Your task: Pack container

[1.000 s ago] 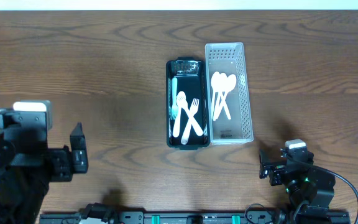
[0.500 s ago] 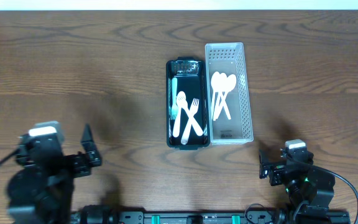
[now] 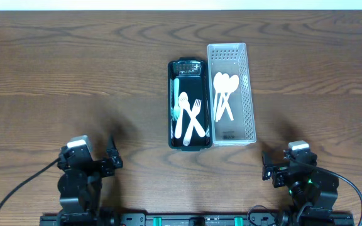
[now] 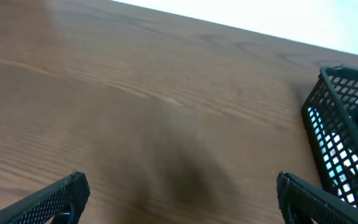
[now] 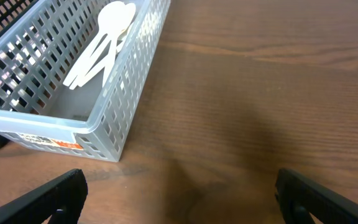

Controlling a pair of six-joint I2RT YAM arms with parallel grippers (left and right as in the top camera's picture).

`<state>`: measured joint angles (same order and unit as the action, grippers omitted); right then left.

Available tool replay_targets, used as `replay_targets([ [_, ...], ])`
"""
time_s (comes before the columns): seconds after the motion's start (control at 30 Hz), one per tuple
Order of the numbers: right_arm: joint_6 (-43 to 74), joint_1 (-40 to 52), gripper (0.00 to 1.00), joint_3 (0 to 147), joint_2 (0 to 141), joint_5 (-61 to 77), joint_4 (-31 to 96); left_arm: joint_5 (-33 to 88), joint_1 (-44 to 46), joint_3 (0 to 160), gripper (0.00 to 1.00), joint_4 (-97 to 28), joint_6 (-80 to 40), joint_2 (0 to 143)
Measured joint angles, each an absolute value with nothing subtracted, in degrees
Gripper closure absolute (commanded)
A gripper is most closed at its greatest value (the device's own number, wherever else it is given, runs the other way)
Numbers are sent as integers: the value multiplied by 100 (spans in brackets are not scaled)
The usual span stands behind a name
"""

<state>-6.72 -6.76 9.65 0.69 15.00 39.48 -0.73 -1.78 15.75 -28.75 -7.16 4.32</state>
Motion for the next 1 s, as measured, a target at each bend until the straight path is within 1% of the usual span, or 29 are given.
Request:
replay_targets([
  [0.2, -672, -676, 1, 965, 69, 1500, 3948, -40, -178, 1278, 2, -2805, -775, 71],
  [0.73, -672, -676, 1, 965, 69, 1500, 3948, -38, -178, 1009, 2, -2869, -777, 62],
  [1.0, -672, -676, 1, 965, 69, 1500, 3948, -38, -178, 972, 2, -3114, -777, 62],
])
